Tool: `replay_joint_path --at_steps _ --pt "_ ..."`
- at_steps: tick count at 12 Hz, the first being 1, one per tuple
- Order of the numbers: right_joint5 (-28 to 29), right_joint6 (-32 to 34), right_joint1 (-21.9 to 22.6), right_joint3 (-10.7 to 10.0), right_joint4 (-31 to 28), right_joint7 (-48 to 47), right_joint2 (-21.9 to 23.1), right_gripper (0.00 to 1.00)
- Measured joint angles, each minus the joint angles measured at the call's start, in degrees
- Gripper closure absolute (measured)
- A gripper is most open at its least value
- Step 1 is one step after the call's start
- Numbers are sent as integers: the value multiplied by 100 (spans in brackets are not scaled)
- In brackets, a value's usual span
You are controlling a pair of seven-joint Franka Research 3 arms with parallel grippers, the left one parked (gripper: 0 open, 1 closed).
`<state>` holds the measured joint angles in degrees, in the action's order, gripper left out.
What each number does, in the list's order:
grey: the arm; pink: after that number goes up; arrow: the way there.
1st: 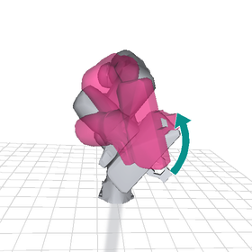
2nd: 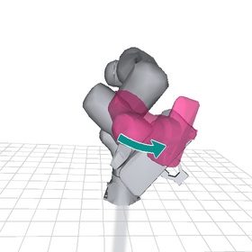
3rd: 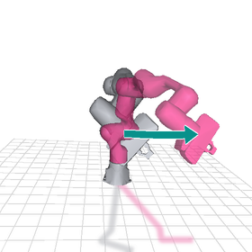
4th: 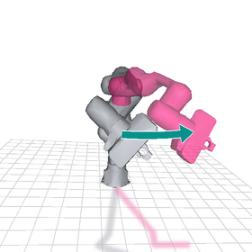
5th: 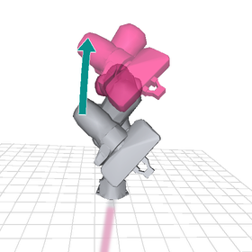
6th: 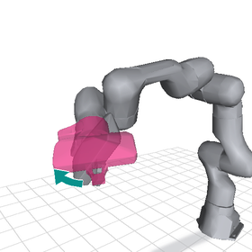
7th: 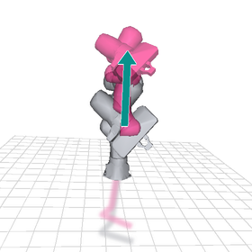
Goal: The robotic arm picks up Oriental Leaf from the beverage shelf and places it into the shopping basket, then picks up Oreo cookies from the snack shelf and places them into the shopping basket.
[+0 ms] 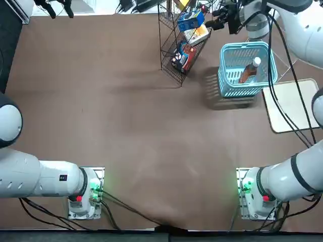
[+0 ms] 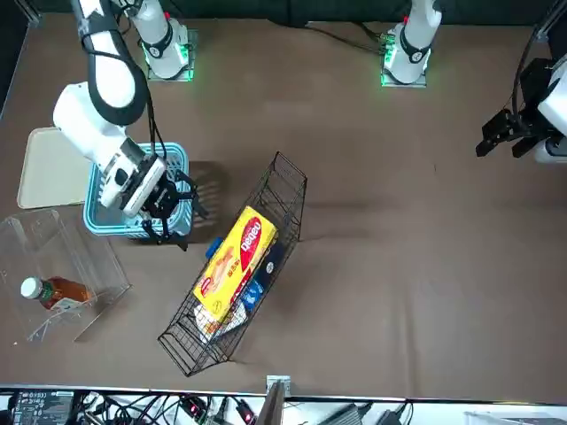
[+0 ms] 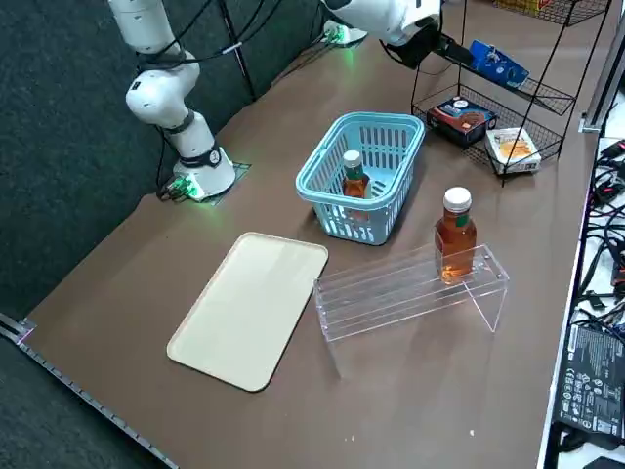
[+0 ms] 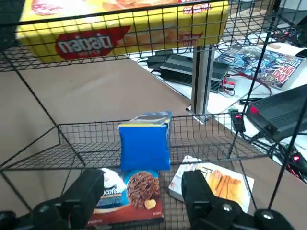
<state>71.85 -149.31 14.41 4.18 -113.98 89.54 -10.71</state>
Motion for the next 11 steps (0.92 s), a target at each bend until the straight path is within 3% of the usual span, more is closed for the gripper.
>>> replay_joint_path --at_steps 11 --pt "36 -199 250 -1 836 -10 -825 0"
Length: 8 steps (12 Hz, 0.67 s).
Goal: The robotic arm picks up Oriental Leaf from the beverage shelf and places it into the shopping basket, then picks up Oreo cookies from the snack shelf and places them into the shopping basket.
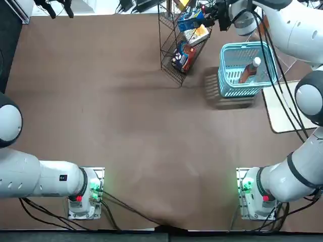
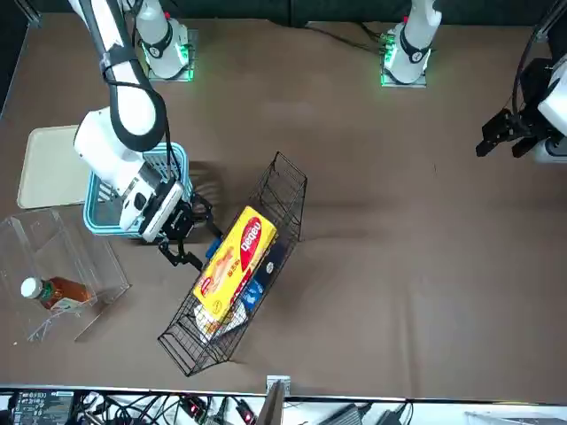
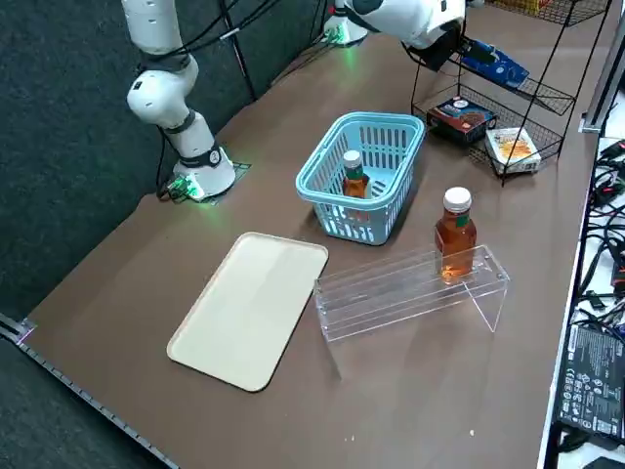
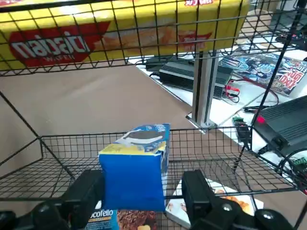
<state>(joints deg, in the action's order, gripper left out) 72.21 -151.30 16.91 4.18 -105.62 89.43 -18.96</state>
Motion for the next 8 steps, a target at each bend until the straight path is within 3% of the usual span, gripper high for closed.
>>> replay_joint_path --at_steps 8 --pt "1 -92 124 -7 492 -19 -471 0"
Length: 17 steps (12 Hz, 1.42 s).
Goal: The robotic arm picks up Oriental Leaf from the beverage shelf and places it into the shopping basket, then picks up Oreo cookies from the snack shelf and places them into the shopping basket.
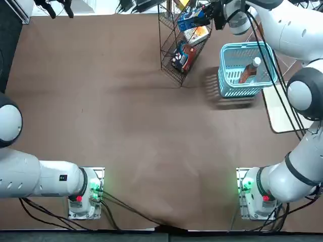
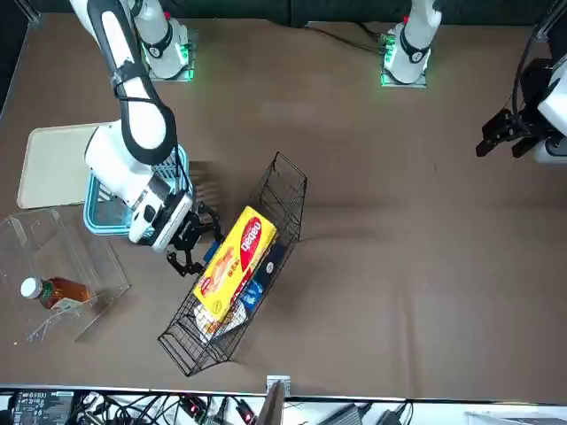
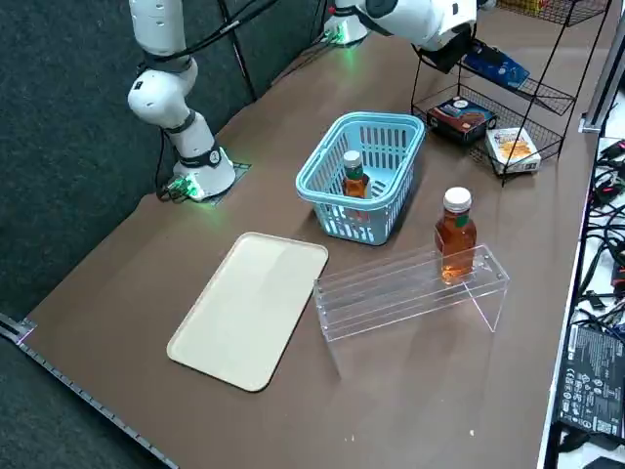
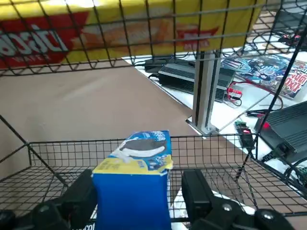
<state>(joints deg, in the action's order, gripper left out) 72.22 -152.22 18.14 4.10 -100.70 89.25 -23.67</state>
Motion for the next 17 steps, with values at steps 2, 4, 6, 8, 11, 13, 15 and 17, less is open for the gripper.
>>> replay_joint_path --at_steps 2,4,6,8,11,13,15,17 --pt "0 0 2 -7 64 0 -76 0" --pt "0 -2 3 -9 137 0 -146 0" --pt "0 -3 11 -10 203 0 -207 0" --pt "0 -5 26 -11 247 0 -258 0" --pt "0 -7 36 -11 264 0 -276 0" --pt "0 -7 47 -12 265 0 -276 0" --pt "0 -9 68 -12 266 0 -276 0" --pt "0 -12 78 -13 267 -2 -276 6"
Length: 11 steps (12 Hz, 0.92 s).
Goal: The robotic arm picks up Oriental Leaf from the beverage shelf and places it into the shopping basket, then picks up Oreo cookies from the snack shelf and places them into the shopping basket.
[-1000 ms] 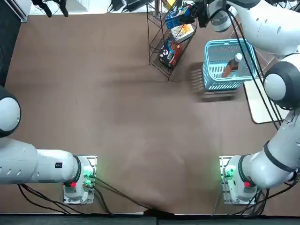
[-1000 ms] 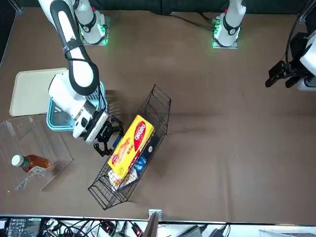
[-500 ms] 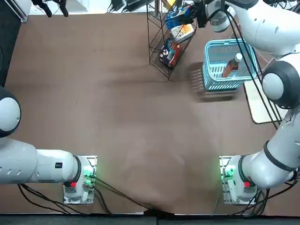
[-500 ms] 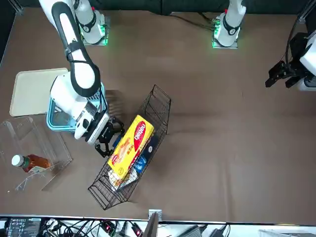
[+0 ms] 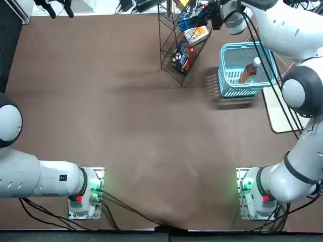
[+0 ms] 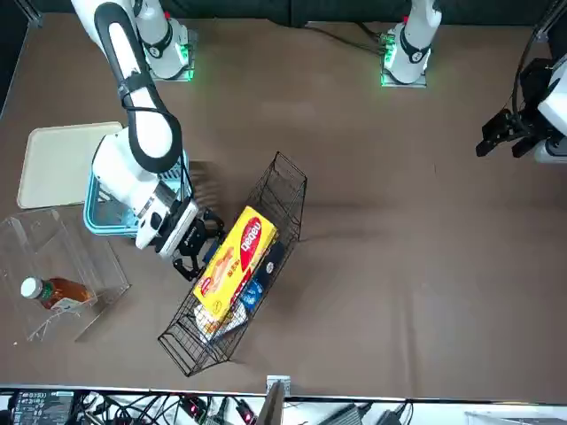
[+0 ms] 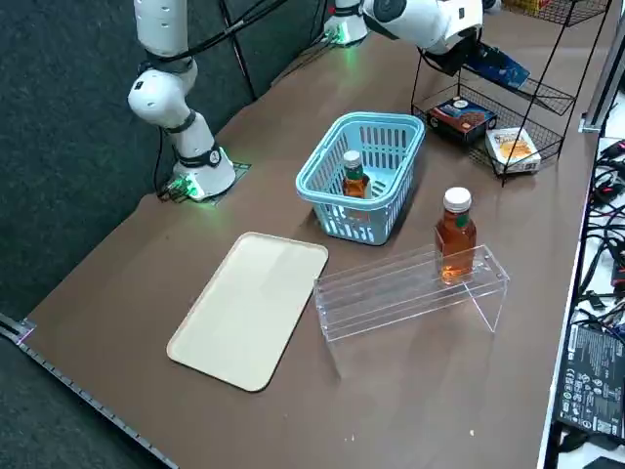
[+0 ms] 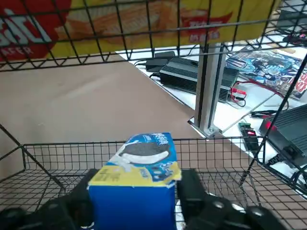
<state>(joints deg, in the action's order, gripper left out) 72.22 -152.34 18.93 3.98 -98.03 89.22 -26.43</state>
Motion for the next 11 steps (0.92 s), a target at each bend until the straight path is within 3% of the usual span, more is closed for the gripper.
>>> replay_joint_path --at_steps 2,4,11 --pt "0 -7 1 -5 5 -5 0 29" --pt "0 -7 1 -8 12 -7 2 43" --pt "0 -8 2 -9 23 -14 3 49"
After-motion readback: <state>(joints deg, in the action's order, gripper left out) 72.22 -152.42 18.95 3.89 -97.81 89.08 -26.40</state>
